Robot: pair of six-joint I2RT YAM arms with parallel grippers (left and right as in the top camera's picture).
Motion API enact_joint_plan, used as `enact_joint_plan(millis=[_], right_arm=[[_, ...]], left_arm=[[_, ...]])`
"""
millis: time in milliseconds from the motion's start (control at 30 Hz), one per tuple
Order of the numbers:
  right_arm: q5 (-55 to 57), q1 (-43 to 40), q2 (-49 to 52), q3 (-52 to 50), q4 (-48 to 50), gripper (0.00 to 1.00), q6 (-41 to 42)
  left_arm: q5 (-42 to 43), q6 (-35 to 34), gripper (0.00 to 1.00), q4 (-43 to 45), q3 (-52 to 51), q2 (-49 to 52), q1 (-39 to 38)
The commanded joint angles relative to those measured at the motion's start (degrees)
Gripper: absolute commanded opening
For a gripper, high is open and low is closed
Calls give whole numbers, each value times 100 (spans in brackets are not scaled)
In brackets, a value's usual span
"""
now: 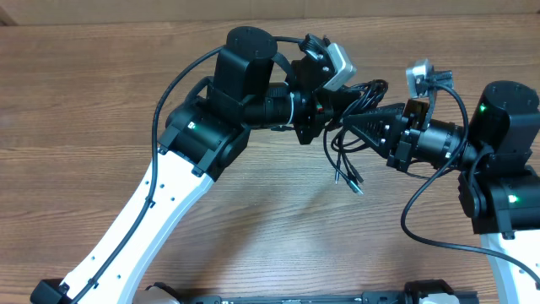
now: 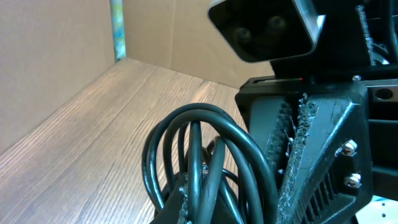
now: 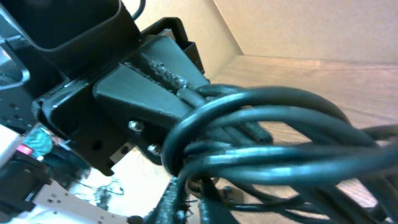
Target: Untangle cables
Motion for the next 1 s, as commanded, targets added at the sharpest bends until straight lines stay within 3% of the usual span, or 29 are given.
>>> enact_joint_plan(millis=[0, 167, 367, 967], right_arm=[[-420, -7, 0, 76, 140, 4, 7], [-1054, -9, -11, 76, 708, 4, 17], [-1121, -162, -15, 76, 1220, 4, 400], [-1182, -1252, -15, 76, 1021, 4, 669]], left_arm=[[-122, -74, 4, -11, 85, 28, -96], [-584, -76, 4, -291, 85, 28, -90], [-568, -76, 4, -341, 85, 28, -90], [-205, 131, 4, -483, 85, 28, -96]])
